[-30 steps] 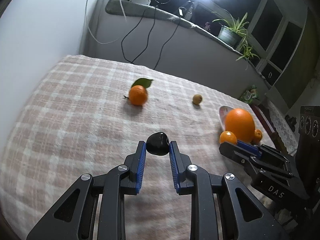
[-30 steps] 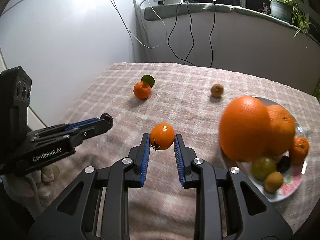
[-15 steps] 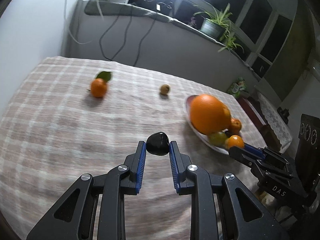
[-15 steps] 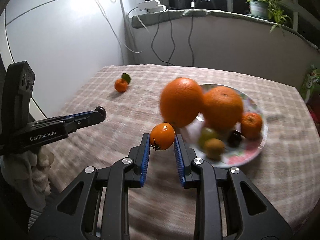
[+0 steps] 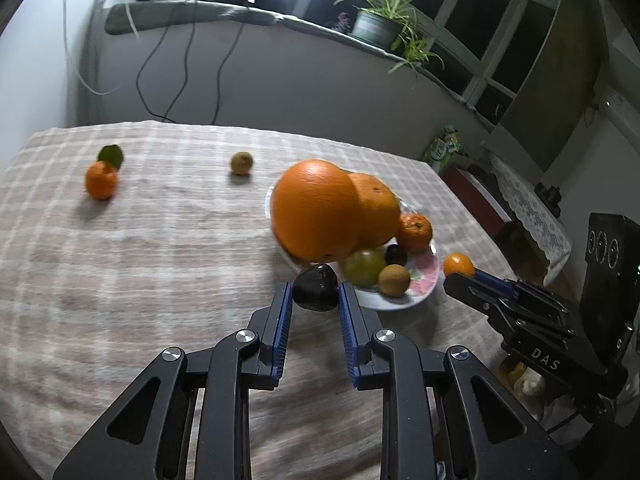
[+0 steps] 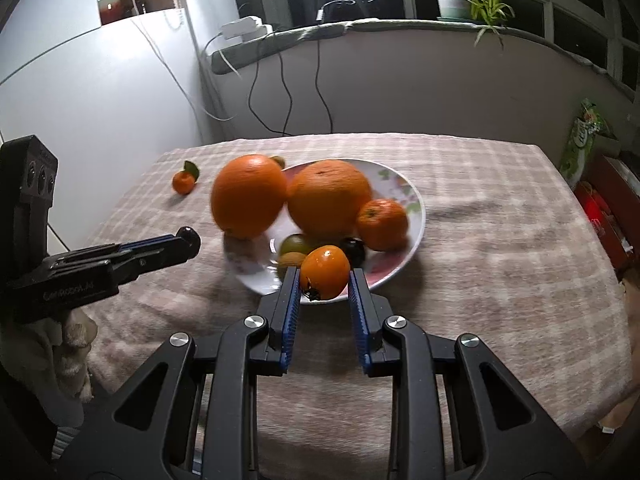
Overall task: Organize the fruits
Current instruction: 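Carry the plum and small mandarin onto the plate with both grippers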
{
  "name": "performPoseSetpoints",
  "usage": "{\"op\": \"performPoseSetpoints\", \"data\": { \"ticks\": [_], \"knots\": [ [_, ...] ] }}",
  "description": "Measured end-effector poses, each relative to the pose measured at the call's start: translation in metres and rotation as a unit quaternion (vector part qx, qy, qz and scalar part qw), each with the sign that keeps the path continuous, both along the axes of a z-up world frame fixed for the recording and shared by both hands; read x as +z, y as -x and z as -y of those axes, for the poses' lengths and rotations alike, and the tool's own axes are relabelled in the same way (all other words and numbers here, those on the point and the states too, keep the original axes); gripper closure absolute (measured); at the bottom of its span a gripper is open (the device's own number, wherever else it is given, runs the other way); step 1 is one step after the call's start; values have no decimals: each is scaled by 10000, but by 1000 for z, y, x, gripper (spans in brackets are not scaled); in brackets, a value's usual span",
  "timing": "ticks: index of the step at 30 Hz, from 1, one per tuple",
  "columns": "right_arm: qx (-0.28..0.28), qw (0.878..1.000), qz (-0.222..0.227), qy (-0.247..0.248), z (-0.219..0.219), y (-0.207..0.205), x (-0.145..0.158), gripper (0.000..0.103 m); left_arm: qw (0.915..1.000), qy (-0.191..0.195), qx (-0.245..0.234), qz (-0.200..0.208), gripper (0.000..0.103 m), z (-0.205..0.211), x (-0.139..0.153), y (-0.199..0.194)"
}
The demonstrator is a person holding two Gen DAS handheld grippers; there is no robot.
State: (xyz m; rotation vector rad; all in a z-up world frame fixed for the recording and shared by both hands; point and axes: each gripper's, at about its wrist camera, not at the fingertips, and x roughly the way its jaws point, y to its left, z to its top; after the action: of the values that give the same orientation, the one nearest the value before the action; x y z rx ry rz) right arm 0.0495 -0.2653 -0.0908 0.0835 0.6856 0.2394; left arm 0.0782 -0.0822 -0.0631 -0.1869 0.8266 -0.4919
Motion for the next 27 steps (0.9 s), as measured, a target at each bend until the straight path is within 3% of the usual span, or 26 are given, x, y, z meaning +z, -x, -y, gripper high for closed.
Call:
{"op": "performPoseSetpoints", "data": {
  "ticks": [12,27],
  "knots": [
    [65,10000,-16,-64,7,-11,-5,78,9993,-263,-250,89,81,36,3,-3],
    [141,9997,-104,-154,8,-21,-9,78,9983,-501,-272,137,81,53,1,-7]
  ]
}}
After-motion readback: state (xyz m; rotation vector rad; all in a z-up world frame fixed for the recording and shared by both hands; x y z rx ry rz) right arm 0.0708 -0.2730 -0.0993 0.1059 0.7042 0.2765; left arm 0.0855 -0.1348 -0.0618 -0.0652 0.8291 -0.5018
